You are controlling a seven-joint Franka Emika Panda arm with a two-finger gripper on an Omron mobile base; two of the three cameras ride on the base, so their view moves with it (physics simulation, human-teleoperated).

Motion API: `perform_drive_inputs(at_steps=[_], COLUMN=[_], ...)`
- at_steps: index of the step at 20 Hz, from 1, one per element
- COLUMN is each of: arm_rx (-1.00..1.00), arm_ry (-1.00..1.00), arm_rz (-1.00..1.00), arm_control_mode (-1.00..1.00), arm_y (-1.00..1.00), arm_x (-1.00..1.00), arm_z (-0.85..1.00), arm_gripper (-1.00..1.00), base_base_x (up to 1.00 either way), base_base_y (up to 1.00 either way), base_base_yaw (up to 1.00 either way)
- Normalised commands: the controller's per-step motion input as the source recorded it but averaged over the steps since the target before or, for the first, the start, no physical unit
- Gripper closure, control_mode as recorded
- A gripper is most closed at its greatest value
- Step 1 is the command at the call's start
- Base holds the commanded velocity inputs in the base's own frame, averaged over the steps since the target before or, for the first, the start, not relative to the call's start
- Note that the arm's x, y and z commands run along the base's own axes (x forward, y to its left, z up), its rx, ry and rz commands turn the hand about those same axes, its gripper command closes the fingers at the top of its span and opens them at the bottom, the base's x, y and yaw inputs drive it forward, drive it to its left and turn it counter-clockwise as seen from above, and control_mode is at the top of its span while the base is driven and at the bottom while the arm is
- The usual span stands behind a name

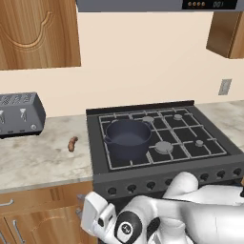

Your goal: Turn on the burner for the pot on the stove. Wait thirty seconds for the pot to heat up. Then add the potato to the pot.

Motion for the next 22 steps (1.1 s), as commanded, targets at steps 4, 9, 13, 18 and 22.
perform_drive_inputs(at_steps=[4, 9, 13, 18, 22], arm_rx=[0.0, 0.0, 0.0, 0.0, 0.0], arm_ry=[0.31, 0.32, 0.32, 0.42, 0.58], arm_rz=[0.05, 0.05, 0.04, 0.0, -0.13], arm_control_mode=[-1.0, -1.0, -1.0, -1.0, -1.0], arm_y=[0.03, 0.0, 0.0, 0.0, 0.0], arm_x=[0.43, 0.5, 0.48, 0.59, 0.51], arm_z=[1.0, 1.0, 1.0, 1.0, 0.91], arm_gripper=[-1.0, -1.0, -1.0, -1.0, -1.0], base_base_x=[0.0, 0.0, 0.0, 0.0, 0.0], base_base_y=[0.0, 0.0, 0.0, 0.0, 0.0], base_base_yaw=[0.0, 0.0, 0.0, 0.0, 0.0])
